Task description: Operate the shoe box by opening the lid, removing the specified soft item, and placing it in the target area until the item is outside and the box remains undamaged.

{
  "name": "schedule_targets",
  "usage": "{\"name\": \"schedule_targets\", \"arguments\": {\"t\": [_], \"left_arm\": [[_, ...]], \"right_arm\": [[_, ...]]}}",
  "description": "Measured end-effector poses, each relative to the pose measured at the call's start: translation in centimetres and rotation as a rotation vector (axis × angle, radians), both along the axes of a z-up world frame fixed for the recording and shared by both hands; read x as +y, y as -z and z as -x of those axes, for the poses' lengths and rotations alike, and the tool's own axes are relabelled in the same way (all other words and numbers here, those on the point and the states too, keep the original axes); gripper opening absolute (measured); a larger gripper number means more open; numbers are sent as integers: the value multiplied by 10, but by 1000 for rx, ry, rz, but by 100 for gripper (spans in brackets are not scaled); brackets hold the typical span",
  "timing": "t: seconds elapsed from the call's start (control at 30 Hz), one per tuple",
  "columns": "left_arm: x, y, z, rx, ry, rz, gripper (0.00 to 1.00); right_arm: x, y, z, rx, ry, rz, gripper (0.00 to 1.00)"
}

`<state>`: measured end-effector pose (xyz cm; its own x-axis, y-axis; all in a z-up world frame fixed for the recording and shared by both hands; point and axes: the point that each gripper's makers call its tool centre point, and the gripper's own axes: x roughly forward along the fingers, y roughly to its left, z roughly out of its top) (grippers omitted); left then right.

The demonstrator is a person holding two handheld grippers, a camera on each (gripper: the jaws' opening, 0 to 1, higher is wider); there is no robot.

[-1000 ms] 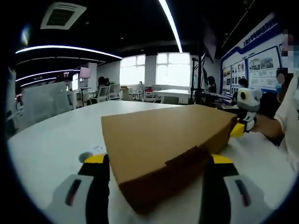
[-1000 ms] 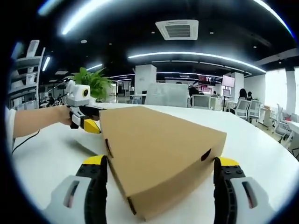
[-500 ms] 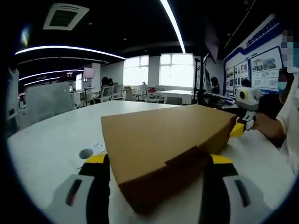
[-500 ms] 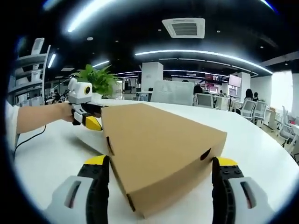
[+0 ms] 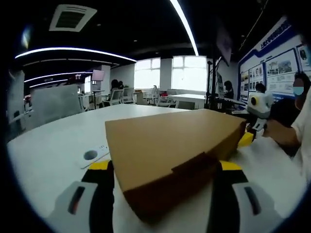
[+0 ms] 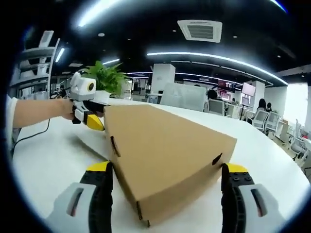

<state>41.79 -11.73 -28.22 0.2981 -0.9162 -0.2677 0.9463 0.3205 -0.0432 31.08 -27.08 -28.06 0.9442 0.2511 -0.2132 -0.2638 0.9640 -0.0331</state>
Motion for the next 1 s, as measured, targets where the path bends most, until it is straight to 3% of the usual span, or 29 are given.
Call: {"name": "schedule_targets", "arguments": {"t": [0.1,0.2,1.0], "left_arm": [[0,0,2,10,-13,-19,88],[0,0,2,16,-27,-34,88],[8,0,16,24,-88,-34,85]], "right_arm": [[-5,-4,-3,-11,0,-73,96],[-2,0,-8,-13,9,-26,98],[-4,-4,1,-24,-71,-46,94]]}}
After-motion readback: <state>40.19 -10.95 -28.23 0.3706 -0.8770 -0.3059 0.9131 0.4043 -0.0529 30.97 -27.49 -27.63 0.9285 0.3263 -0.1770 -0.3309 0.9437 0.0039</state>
